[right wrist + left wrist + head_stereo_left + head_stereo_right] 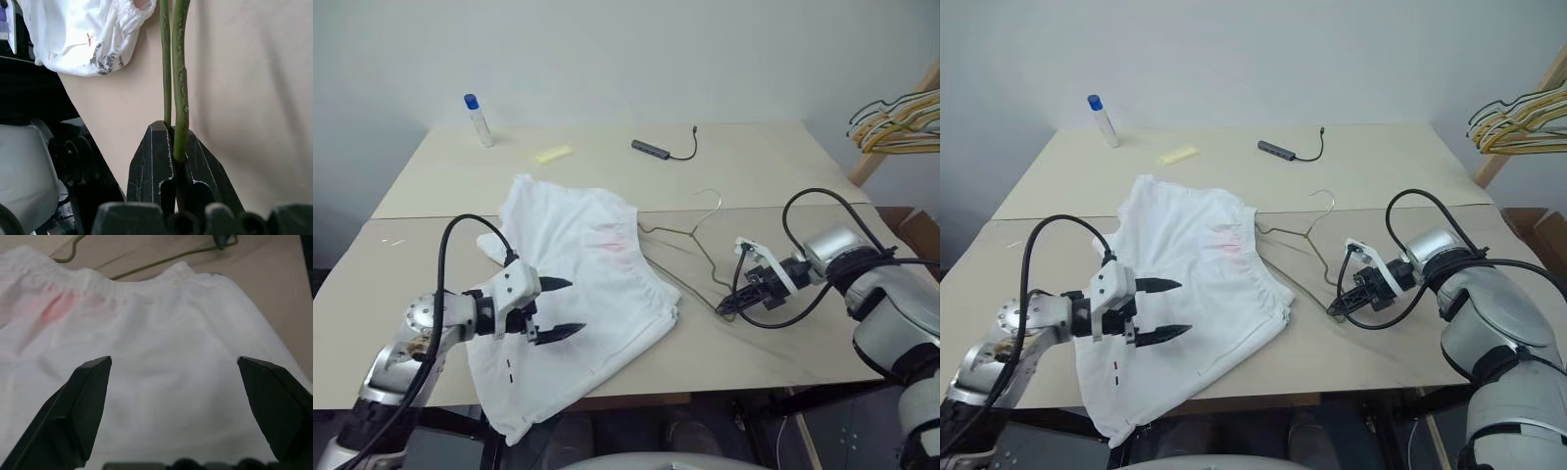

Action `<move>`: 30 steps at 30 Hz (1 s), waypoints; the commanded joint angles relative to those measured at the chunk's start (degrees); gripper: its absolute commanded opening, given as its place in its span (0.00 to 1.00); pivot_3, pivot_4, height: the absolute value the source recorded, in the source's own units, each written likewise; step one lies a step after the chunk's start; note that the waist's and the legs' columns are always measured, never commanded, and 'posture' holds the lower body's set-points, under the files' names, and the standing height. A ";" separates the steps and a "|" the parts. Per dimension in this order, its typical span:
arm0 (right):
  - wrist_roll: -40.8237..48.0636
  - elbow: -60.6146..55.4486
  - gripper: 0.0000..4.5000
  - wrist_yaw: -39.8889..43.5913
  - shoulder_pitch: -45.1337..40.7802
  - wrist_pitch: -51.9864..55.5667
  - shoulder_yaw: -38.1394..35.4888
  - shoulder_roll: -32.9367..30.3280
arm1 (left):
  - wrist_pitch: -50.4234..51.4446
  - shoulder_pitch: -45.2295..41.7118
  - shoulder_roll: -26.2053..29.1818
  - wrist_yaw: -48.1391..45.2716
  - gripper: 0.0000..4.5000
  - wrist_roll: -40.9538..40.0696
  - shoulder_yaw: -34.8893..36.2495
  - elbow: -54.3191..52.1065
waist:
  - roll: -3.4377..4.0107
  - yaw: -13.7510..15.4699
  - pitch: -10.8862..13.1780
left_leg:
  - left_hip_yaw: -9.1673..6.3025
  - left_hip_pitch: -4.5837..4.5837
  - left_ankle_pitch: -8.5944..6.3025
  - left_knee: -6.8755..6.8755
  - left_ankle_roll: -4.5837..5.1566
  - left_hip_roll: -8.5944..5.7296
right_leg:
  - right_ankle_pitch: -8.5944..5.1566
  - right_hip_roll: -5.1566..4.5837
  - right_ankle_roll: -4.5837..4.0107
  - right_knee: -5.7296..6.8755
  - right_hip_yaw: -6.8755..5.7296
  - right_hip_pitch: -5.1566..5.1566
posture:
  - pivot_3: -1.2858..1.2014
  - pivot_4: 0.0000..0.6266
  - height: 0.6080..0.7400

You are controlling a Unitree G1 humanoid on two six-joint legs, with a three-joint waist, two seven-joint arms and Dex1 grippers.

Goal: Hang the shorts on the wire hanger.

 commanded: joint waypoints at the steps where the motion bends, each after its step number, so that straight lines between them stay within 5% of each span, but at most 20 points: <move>1: 0.63 -1.75 0.00 3.09 -0.23 -0.32 -0.75 -0.91 | -0.19 -1.62 -1.85 3.26 0.99 4.25 -4.19 1.94 | 0.00 -0.04 0.00 | -0.01 -0.02 0.00 0.01 0.00 0.00 | 0.00 0.01 -0.01 0.00 0.00 -0.01 | 0.57 0.00 1.00; 10: 1.27 -2.82 0.00 3.09 -0.31 0.83 -0.84 -1.93 | -1.97 -1.81 0.13 0.01 0.99 13.00 -14.73 5.71 | 0.13 -0.31 -0.09 | -0.03 0.06 -0.01 0.02 0.01 0.00 | 0.01 0.05 -0.02 0.01 0.01 0.04 | 0.57 0.00 1.00; 30: -1.83 6.07 0.00 3.09 -5.23 0.05 -6.37 5.12 | -4.49 -0.44 0.56 -0.31 0.99 14.99 -16.41 5.13 | 0.89 -0.13 -0.65 | -0.04 0.07 -0.02 0.01 0.03 0.00 | -0.01 0.06 0.01 0.00 0.01 0.05 | 0.59 0.00 1.00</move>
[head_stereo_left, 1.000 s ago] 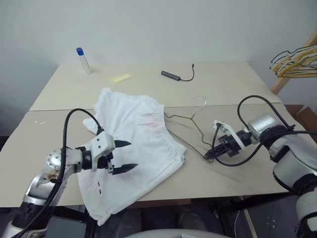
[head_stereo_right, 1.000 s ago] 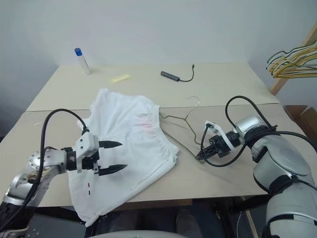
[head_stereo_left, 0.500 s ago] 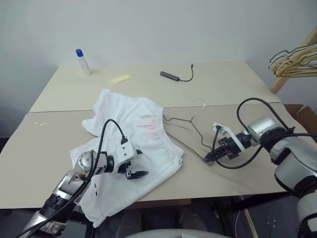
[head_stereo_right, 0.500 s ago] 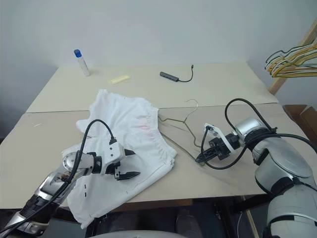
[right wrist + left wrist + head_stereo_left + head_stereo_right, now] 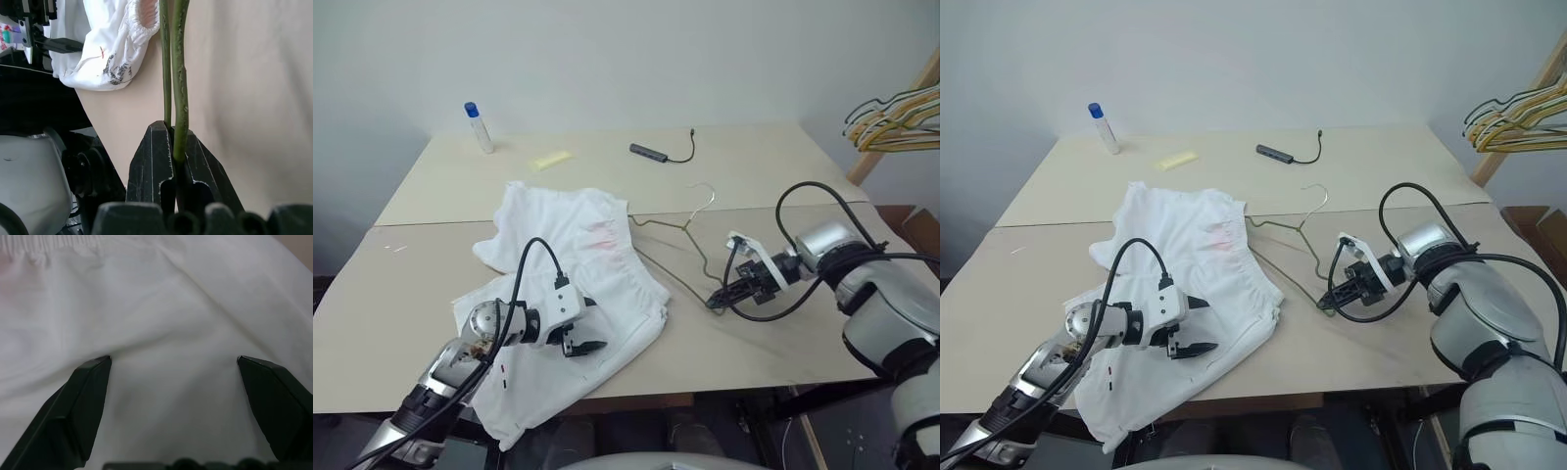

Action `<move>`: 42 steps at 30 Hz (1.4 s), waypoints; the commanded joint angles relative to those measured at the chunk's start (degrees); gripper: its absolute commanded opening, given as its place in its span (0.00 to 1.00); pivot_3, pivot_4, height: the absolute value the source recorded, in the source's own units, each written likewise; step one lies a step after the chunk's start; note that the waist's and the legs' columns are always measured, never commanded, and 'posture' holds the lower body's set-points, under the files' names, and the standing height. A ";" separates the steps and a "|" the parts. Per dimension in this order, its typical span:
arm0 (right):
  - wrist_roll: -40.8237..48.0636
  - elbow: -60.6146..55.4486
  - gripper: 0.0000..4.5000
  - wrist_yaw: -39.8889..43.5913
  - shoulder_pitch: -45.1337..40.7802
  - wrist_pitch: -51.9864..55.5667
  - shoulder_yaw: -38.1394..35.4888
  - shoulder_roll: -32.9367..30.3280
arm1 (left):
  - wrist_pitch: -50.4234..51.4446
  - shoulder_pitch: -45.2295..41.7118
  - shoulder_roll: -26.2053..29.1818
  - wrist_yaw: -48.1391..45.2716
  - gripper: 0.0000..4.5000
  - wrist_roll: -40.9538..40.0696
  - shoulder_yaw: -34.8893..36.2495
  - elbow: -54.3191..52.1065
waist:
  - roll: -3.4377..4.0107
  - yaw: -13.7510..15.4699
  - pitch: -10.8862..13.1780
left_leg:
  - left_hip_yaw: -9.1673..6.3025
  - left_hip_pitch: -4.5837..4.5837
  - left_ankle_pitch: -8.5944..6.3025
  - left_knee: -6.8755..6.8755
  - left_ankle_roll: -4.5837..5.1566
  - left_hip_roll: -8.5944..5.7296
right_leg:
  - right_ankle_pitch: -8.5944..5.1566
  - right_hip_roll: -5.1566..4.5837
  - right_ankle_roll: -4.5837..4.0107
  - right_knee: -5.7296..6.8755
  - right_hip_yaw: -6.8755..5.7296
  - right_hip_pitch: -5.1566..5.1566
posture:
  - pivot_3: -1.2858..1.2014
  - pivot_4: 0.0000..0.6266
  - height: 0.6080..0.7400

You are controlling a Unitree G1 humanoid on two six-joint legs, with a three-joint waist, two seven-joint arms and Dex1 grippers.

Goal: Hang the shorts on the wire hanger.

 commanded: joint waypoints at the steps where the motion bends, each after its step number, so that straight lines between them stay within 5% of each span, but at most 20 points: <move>1: -1.76 3.13 0.00 3.08 -3.00 -1.65 -4.96 1.47 | 0.40 1.39 1.01 -0.59 0.99 2.28 -2.06 0.86 | 0.00 0.01 0.00 | 0.00 0.00 0.00 0.00 0.00 0.00 | 0.00 0.00 0.00 0.00 0.00 0.00 | 0.59 0.00 1.00; 19: -13.12 7.15 0.00 3.08 -2.22 -8.59 -14.69 2.62 | -1.33 1.67 1.61 -0.60 0.99 2.74 -1.83 1.38 | 0.05 0.23 -0.03 | -0.01 0.00 0.00 -0.01 0.00 -0.01 | 0.00 0.01 0.00 0.01 0.00 -0.01 | 0.58 0.00 1.00; 30: -27.39 14.30 0.00 3.08 -2.32 -8.89 -28.57 2.83 | -2.56 0.70 1.34 -1.22 0.99 3.25 -2.04 2.50 | 0.24 0.10 -0.15 | -0.01 0.01 0.00 -0.01 0.00 -0.02 | -0.01 0.00 0.01 0.01 0.01 0.00 | 0.57 0.00 1.00; 42: -26.51 9.38 0.00 3.08 3.39 -3.69 -26.05 -0.25 | -3.39 0.09 0.91 -1.33 0.99 3.64 -2.58 3.22 | 0.33 -0.15 -0.22 | -0.01 0.03 0.00 -0.01 0.00 -0.04 | -0.04 0.00 0.07 0.00 0.02 0.03 | 0.57 0.00 1.00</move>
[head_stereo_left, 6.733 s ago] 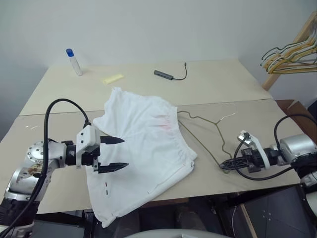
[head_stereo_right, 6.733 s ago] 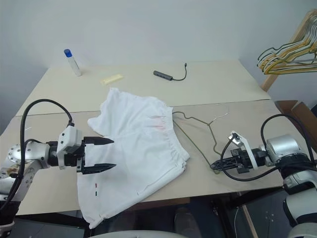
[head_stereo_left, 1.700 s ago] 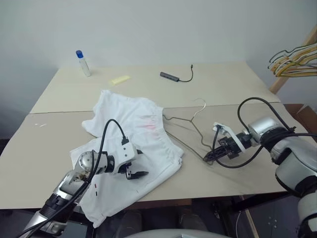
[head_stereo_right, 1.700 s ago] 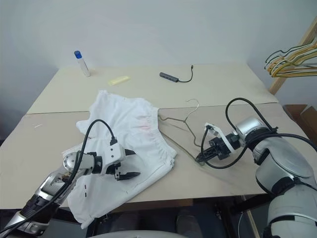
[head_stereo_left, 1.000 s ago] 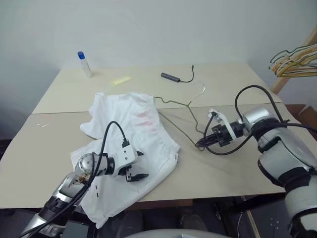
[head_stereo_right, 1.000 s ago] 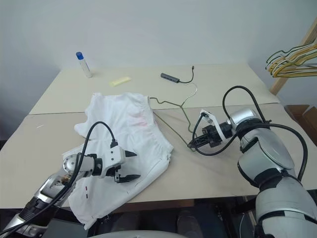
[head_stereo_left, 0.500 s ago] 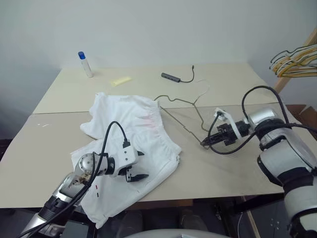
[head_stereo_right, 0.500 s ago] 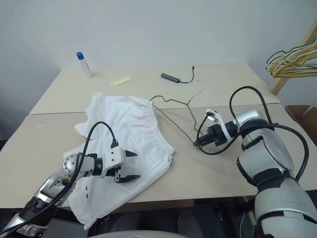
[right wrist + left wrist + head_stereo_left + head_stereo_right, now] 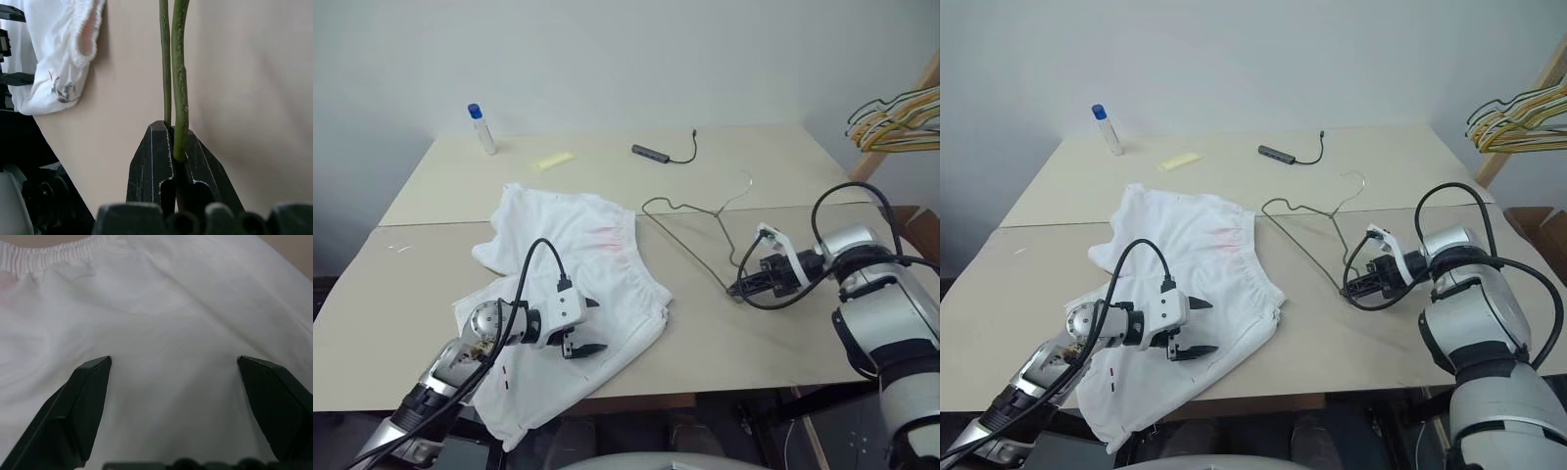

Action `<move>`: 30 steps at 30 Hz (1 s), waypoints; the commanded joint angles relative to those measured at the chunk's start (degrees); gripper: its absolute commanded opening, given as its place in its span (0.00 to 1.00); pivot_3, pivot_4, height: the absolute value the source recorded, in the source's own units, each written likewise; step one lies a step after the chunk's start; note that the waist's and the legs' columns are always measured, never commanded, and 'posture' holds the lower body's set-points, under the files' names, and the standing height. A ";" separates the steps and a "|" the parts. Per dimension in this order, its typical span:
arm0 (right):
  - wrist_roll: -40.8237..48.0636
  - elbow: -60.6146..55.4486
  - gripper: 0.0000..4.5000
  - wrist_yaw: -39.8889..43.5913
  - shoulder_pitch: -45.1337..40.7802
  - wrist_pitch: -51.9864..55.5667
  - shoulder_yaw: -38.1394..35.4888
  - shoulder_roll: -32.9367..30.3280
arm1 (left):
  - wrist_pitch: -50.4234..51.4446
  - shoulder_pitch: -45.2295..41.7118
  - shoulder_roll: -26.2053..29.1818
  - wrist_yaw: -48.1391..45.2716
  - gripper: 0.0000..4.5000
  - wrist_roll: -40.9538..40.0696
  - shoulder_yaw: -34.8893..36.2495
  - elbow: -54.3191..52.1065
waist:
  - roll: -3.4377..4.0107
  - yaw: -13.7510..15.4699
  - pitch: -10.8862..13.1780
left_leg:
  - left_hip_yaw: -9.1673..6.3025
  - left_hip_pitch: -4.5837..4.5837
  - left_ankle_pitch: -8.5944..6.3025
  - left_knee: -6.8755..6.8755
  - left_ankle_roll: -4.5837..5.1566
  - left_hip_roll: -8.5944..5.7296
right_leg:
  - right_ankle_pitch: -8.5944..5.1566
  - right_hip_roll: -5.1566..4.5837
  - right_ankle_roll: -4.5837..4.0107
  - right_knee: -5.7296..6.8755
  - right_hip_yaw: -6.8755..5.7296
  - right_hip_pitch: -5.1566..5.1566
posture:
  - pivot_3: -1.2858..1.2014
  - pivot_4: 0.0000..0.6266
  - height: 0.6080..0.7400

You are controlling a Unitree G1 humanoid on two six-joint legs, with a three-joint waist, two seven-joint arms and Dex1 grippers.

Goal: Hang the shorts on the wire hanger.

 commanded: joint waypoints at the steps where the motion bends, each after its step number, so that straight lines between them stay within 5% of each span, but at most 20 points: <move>1: 3.26 -4.08 0.00 3.04 1.35 2.50 3.02 -1.40 | 0.27 0.43 0.30 -0.23 0.99 2.65 -2.06 2.15 | 0.01 -0.04 -0.01 | 0.00 0.01 0.00 0.00 0.00 0.00 | -0.05 0.00 0.08 0.00 0.00 0.01 | 0.57 0.00 1.00; 30: 25.87 -18.76 0.00 3.04 3.84 6.10 20.04 -9.70 | -0.26 0.66 0.04 0.04 0.99 2.93 -2.32 2.38 | 0.10 0.02 -0.07 | 0.00 0.03 0.00 0.00 0.01 0.00 | -0.20 0.00 0.33 -0.02 0.02 0.02 | 0.57 0.00 1.00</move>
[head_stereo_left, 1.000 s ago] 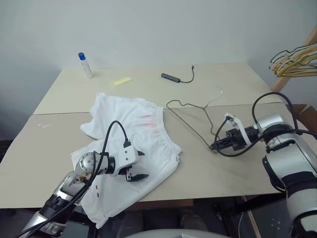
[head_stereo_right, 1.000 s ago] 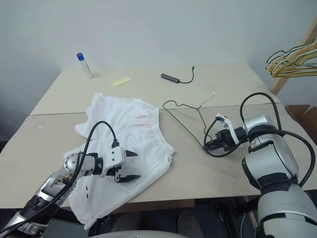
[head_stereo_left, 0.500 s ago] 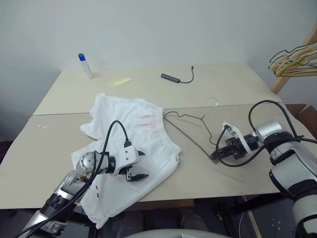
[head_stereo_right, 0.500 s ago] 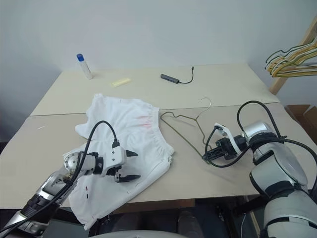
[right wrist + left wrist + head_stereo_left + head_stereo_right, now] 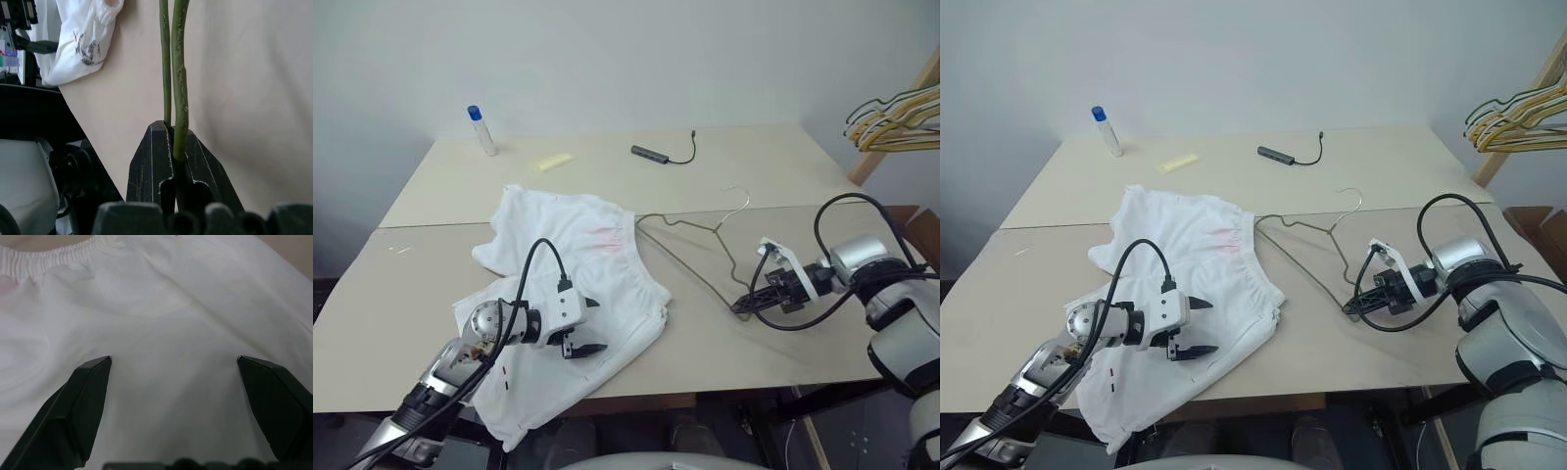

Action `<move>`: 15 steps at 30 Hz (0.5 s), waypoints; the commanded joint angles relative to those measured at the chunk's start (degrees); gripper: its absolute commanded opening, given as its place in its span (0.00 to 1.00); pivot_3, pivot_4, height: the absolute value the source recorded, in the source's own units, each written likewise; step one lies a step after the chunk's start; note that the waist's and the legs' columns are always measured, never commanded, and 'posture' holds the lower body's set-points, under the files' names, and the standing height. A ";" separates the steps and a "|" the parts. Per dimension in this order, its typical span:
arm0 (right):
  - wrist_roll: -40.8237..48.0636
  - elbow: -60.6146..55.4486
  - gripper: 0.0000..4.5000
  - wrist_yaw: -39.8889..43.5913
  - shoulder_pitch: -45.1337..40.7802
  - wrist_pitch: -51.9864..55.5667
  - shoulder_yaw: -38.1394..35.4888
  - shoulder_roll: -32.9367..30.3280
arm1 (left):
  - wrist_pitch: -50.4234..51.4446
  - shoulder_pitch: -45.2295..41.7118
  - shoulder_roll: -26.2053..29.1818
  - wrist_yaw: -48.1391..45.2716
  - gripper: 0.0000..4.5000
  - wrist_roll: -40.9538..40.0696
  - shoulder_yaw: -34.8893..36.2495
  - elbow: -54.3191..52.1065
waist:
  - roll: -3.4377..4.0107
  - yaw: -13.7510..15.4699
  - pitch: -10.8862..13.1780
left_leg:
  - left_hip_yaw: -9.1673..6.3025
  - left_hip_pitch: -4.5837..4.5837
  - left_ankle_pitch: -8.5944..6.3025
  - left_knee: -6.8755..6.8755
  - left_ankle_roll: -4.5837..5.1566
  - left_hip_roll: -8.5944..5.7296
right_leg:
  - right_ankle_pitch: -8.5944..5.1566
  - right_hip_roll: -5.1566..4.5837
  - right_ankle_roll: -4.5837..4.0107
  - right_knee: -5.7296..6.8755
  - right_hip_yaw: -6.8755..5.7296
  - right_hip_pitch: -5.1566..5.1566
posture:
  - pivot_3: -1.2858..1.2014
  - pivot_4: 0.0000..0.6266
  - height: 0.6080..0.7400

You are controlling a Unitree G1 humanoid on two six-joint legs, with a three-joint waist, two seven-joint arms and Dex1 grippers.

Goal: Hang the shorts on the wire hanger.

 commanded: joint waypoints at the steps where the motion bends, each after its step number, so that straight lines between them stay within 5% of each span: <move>1: 1.81 -1.04 0.00 3.02 -0.94 0.26 0.46 -0.38 | 0.99 0.76 0.14 0.07 0.99 2.63 -2.04 1.81 | 0.00 0.04 0.00 | 0.00 0.00 0.00 0.00 0.00 0.00 | 0.00 0.00 0.00 0.00 0.00 0.00 | 0.57 0.00 1.00; 15: 1.01 2.44 0.00 3.02 -1.87 -0.16 -1.03 0.37 | 0.98 0.90 0.18 0.25 0.99 2.81 -2.06 1.82 | 0.00 0.05 0.00 | 0.00 0.00 0.00 0.00 0.00 0.00 | 0.00 0.00 0.00 -0.01 0.00 0.00 | 0.57 0.00 1.00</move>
